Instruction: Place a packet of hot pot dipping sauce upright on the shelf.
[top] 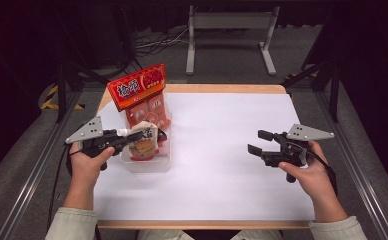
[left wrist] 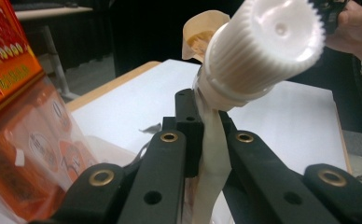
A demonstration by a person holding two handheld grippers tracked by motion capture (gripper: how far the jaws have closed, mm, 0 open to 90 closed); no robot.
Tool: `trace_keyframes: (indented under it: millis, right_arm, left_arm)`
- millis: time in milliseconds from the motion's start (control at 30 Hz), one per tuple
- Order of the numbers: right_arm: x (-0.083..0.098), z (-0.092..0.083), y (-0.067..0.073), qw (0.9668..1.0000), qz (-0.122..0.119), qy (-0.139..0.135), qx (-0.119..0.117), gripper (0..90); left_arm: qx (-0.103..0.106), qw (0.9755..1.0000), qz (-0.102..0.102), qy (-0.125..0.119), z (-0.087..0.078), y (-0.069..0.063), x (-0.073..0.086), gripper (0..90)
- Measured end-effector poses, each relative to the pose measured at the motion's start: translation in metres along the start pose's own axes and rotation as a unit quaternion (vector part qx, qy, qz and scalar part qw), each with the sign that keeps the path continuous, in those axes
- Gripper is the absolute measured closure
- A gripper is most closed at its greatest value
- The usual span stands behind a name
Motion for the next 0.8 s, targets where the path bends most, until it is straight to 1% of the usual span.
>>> trace_keyframes:
  millis: [167,200,233,267,367,400,467,533,667,800]
  right_arm:
    - [0.001,0.001,0.000,1.0000,-0.001,0.002,-0.001,32.8]
    - [0.001,0.001,0.000,1.0000,-0.001,0.002,-0.001,32.7]
    - [0.001,0.001,0.000,1.0000,-0.001,0.001,-0.001,32.6]
    - [0.001,0.001,0.000,1.0000,-0.002,0.002,-0.002,32.5]
    - [0.002,0.002,0.000,1.0000,-0.004,0.006,-0.001,32.2]
    - [0.002,0.002,0.000,1.0000,-0.006,0.007,0.000,32.0]
    - [0.003,0.002,-0.001,0.9999,-0.006,0.008,0.000,31.9]
    - [0.003,0.003,-0.001,1.0000,-0.006,0.008,0.000,31.8]
    - [0.003,0.003,-0.001,1.0000,-0.004,0.008,-0.001,31.5]
    - [0.002,0.003,-0.001,1.0000,-0.004,0.006,-0.002,31.5]
  left_arm:
    - [0.004,0.9999,-0.007,0.012,0.005,0.001,0.006,87.8]
    - [0.000,0.9998,-0.005,0.017,0.006,0.002,0.007,87.7]
    - [-0.007,0.9996,-0.005,0.026,0.007,0.002,0.008,87.7]
    - [-0.008,0.9995,-0.007,0.030,0.008,0.002,0.008,87.6]
    - [-0.007,0.9994,-0.012,0.033,0.010,0.001,0.011,87.4]
    - [-0.007,0.9994,-0.009,0.034,0.011,0.002,0.011,87.3]
    - [-0.007,0.9992,-0.016,0.035,0.012,0.002,0.014,87.3]
    - [-0.008,0.9991,-0.015,0.038,0.013,0.003,0.017,87.0]
    - [-0.006,0.9987,-0.023,0.044,0.017,0.003,0.024,86.7]
    - [-0.006,0.9986,-0.023,0.048,0.018,0.004,0.028,86.4]
Point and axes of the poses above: each handheld gripper's, and its own axes: z roughly forward along the jaws, x roughly out of its underside, y roughly to its left, the point moved 5 cm from there along z, roughly forward along the jaws, and after that the axes turned 8 degrees about -z, right-handed, at the moved point
